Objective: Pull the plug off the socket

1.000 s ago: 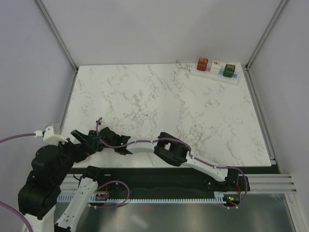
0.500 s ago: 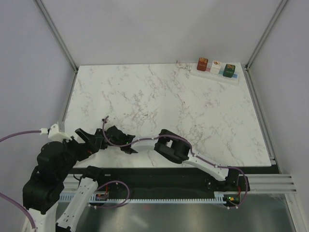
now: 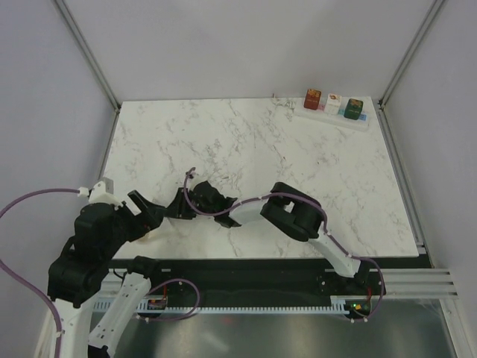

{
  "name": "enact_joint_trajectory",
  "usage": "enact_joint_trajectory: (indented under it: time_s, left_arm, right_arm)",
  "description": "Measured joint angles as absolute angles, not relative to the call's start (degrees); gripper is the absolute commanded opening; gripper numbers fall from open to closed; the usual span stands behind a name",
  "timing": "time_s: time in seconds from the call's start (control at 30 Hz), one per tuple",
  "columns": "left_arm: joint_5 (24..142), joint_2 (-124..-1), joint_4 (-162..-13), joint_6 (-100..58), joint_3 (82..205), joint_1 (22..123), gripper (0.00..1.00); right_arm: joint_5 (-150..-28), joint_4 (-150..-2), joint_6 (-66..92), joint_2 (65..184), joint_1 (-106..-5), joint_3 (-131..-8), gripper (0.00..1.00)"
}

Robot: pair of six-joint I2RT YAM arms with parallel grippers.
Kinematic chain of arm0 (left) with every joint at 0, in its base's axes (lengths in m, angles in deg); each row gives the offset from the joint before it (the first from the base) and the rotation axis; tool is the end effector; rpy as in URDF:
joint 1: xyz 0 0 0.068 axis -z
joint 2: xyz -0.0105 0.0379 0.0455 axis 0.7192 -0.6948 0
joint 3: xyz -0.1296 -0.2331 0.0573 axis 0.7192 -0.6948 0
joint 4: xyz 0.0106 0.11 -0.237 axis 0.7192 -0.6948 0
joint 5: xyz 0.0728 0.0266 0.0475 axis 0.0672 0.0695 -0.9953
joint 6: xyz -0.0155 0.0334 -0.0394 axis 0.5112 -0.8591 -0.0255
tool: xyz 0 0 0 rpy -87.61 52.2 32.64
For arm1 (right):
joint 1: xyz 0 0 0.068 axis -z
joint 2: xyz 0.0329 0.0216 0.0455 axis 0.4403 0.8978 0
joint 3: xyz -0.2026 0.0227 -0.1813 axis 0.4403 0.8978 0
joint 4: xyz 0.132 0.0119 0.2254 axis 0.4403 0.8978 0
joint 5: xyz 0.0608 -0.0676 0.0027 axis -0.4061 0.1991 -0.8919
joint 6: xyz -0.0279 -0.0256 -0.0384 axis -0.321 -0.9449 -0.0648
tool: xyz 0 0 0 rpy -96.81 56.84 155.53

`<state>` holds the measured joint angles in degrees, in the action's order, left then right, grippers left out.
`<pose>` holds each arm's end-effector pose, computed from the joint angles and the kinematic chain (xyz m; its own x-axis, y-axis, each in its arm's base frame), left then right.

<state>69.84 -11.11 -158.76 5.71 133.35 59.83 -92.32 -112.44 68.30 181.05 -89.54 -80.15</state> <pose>0.0263 -0.0033 0.3627 -0.4967 -0.5113 -0.7013 -0.1764 0.8506 -0.4952 0.2271 0.4682 0.1086 -0.9015 0.1376 -0.4103 -0.3457 0.3414 0.8740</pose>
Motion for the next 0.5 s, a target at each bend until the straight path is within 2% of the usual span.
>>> enact_joint_trajectory:
  time_s: [0.2,0.5]
  left_arm:
    - [72.52,-14.21,-156.40,5.67,129.40,59.83,0.89]
    - [82.14,-26.36,-147.87,2.50,125.70,59.83,0.81]
  right_arm:
    - [-96.78,-115.94,65.39,171.98,-84.41,-65.13,0.00]
    - [-106.99,-117.95,65.39,168.77,-77.15,-56.65,0.00]
